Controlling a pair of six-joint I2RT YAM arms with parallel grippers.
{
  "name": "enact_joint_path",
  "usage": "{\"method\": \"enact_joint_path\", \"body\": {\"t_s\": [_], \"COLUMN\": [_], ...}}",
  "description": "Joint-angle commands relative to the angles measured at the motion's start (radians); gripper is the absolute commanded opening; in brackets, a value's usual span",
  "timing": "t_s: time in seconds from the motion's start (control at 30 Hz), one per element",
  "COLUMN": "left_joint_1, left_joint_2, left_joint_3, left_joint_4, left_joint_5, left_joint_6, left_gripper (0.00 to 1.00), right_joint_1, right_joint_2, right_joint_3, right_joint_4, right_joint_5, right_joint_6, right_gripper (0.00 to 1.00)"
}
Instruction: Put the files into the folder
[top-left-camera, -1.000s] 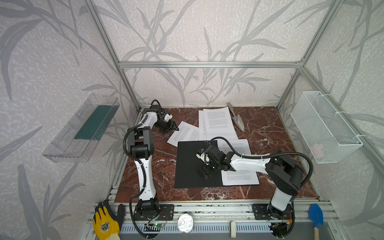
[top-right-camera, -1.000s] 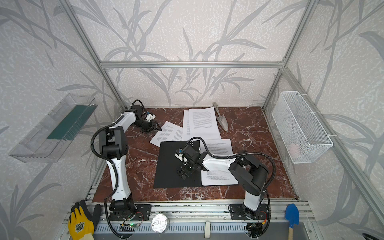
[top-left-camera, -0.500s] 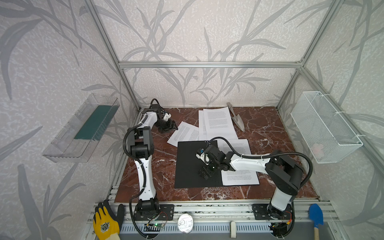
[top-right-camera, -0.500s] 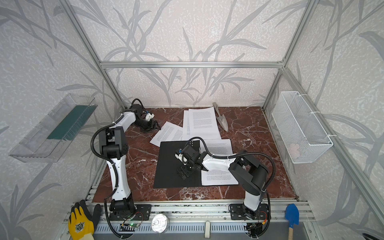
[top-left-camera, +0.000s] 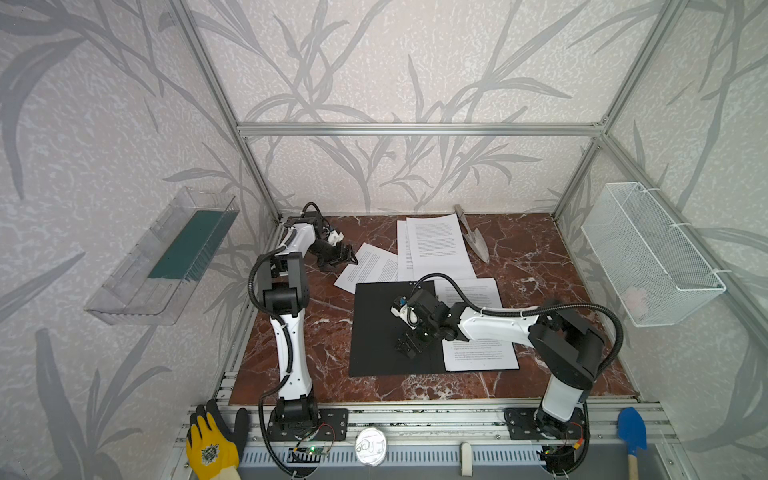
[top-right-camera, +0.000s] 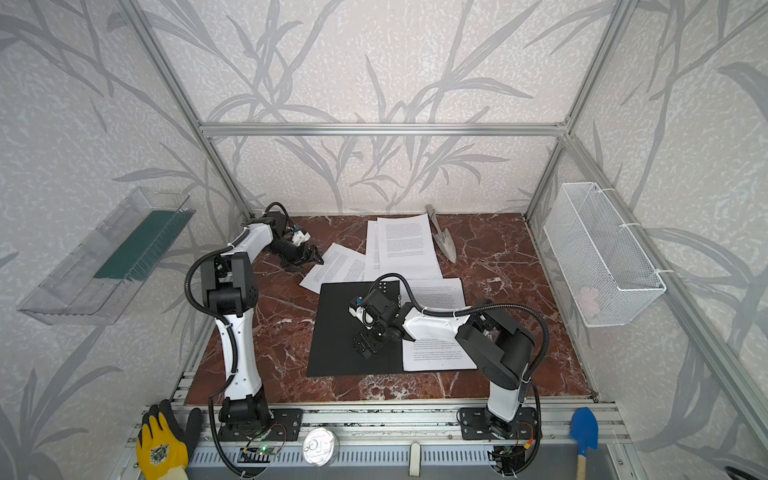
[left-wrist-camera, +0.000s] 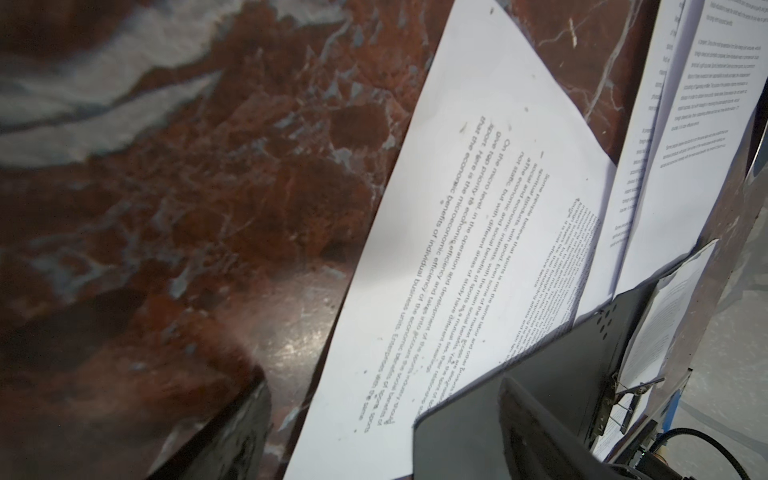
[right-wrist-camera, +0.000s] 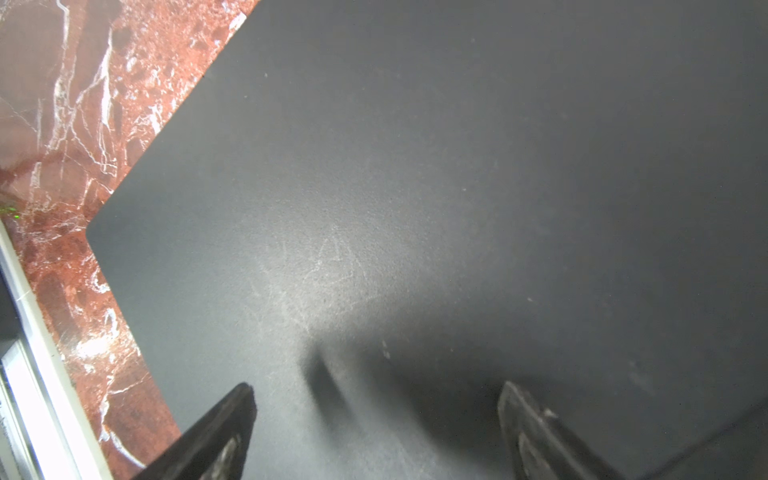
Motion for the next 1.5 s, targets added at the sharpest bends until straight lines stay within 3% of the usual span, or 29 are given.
{"method": "enact_joint_path", "body": {"t_s": [0.0, 0.17, 0.47, 0.77, 1.03, 1.37, 1.47], "left_joint_1": [-0.001, 0.011, 0.024, 0.018, -0.019, -0.031, -0.030], "left_joint_2": [-0.002, -0.025, -0.062, -0.076, -0.034, -0.002, 0.031], "left_joint_3": [-0.065, -0.106, -0.119, -0.134, -0.089, -0.052, -0.021], "left_joint_4": [-0.089, -0.080, -0.052, -0.028, 0.005, 0.063, 0.006], "left_joint_5": [-0.014, 0.030, 0.234, 0.362, 0.329, 0.129, 0.131], "left_joint_6": [0.022, -0.013, -0.021, 0.035, 0.046, 0.046, 0.070], "left_gripper": [0.86, 0.86, 0.85, 0.82, 0.81, 0.80, 0.79], "right_joint_1": [0.001, 0.001, 0.001, 0.001, 0.001, 0.001, 0.001], "right_joint_2": [0.036, 0.060, 0.079, 0.080, 0.089, 0.101, 0.104], "right_joint_3": [0.004, 0.018, 0.036, 0.040, 0.044, 0.053, 0.056], "right_joint_4": [-0.063, -0.069, -0.078, -0.078, -0.082, -0.091, -0.092], "right_joint_5": [-0.021, -0.019, -0.019, -0.029, -0.028, -0.033, -0.034], "right_joint_6": [0.001, 0.001, -0.004, -0.005, -0.008, -0.013, -0.012], "right_gripper": [0.92, 0.92, 0.91, 0.91, 0.91, 0.91, 0.91]}}
